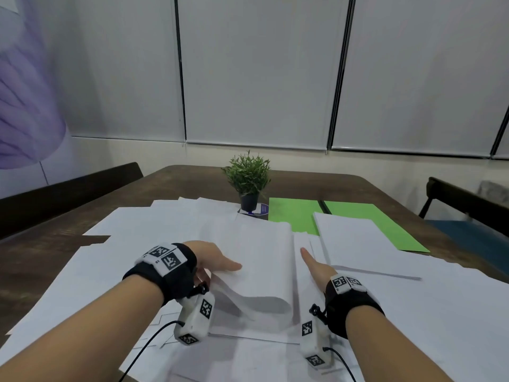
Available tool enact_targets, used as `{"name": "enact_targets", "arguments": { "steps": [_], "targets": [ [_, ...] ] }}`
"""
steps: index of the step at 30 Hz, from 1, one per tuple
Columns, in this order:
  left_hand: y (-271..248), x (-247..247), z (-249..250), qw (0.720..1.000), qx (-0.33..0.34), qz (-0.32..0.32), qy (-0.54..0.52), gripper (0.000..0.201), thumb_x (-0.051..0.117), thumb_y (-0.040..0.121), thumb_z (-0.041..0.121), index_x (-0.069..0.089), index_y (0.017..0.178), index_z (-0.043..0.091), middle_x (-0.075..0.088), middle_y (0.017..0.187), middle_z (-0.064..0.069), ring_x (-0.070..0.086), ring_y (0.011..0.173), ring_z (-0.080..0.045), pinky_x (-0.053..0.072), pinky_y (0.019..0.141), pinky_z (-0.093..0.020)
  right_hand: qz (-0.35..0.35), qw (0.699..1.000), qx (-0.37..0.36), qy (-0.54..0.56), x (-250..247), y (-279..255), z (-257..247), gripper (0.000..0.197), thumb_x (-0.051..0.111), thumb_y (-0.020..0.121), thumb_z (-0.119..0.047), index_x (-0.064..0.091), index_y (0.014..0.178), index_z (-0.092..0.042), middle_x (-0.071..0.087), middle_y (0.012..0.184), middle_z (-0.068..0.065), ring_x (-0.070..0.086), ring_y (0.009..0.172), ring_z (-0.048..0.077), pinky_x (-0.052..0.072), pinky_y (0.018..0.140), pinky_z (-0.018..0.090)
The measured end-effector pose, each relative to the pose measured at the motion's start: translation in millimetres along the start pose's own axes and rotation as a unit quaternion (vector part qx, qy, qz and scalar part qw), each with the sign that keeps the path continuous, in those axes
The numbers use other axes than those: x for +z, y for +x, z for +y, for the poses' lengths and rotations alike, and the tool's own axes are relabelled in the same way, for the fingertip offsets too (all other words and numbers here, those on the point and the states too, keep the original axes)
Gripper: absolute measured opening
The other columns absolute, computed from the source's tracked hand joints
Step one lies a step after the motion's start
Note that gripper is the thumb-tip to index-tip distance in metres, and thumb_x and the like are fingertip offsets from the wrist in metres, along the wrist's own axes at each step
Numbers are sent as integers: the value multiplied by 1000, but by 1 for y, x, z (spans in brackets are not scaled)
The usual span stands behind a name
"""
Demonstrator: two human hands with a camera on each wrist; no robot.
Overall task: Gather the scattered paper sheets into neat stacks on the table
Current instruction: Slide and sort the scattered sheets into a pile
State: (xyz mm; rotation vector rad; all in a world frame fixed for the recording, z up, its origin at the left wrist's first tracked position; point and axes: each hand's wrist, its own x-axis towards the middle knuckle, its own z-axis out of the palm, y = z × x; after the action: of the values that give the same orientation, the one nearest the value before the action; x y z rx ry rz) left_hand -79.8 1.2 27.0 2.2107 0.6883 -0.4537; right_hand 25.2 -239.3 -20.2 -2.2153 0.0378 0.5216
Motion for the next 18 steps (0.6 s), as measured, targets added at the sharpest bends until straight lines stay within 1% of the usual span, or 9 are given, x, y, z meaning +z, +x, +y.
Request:
{"name": "enact_targets", "arguments": {
  "steps": [2, 3, 5, 8, 9, 11, 14, 16, 18],
  "targets": [
    [-6, 1, 5, 999, -11, -49, 18, 86, 70, 59, 72, 61, 120, 13, 67, 117, -5, 64, 108, -30, 51, 93, -43, -6, 1000, 9, -8, -1, -2, 2, 92, 34, 85, -76, 40, 143, -6, 43, 146, 14, 44, 130, 29, 32, 98, 32],
    [-11, 2, 8, 998, -6, -59, 22, 89, 64, 64, 75, 54, 129, 16, 59, 129, -4, 58, 117, -30, 48, 95, -44, -8, 1000, 15, -10, -1, -3, 3, 96, 39, 81, -79, 38, 144, -7, 43, 146, 14, 45, 128, 29, 33, 95, 32],
    [-13, 2, 10, 999, 27, -27, -38, 90, 57, 74, 73, 34, 143, 19, 40, 144, -4, 46, 126, -32, 41, 100, -52, -6, 1000, 18, -18, 0, -2, 5, 105, 51, 72, -81, 38, 144, -6, 45, 145, 13, 47, 126, 30, 34, 90, 33],
    [-4, -1, -3, 975, 41, 61, -208, 99, 55, 76, 72, 14, 148, 17, 45, 129, -9, 51, 115, -32, 40, 100, -56, -8, 999, 13, -42, 2, -1, 6, 108, 61, 67, -79, 38, 143, -6, 47, 143, 13, 50, 123, 30, 36, 85, 31],
    [1, -2, -9, 967, 35, 81, -238, 98, 53, 77, 73, 16, 148, 15, 47, 123, -8, 52, 114, -32, 41, 99, -56, -7, 999, 13, -44, 3, -1, 6, 107, 63, 66, -77, 39, 143, -6, 47, 143, 13, 50, 122, 30, 36, 84, 30],
    [10, -2, -22, 959, 20, 81, -269, 91, 49, 77, 76, 30, 144, 18, 48, 123, -7, 49, 117, -32, 43, 96, -53, -4, 999, 13, -45, 5, -2, 4, 108, 67, 64, -76, 39, 142, -6, 48, 142, 13, 51, 122, 31, 36, 83, 30],
    [16, -1, -31, 950, 15, 22, -311, 83, 54, 71, 79, 52, 131, 21, 50, 129, -10, 55, 109, -33, 53, 78, -45, 2, 998, 14, -53, 10, -3, 3, 114, 71, 59, -75, 36, 143, -7, 48, 141, 12, 51, 122, 30, 37, 82, 30],
    [15, -1, -30, 941, 20, 13, -338, 61, 60, 80, 64, 62, 116, 14, 59, 115, -14, 61, 94, -34, 56, 72, -45, 6, 998, 15, -65, 14, -1, 2, 121, 73, 53, -77, 33, 143, -8, 48, 140, 11, 51, 122, 30, 38, 81, 32],
    [19, -2, -28, 944, 15, 28, -329, 44, 65, 87, 41, 62, 110, 4, 64, 103, -17, 62, 85, -35, 54, 75, -49, 7, 997, 18, -79, 17, 1, 0, 128, 74, 46, -80, 31, 144, -9, 48, 140, 10, 50, 122, 31, 42, 86, 35]
  ]
}}
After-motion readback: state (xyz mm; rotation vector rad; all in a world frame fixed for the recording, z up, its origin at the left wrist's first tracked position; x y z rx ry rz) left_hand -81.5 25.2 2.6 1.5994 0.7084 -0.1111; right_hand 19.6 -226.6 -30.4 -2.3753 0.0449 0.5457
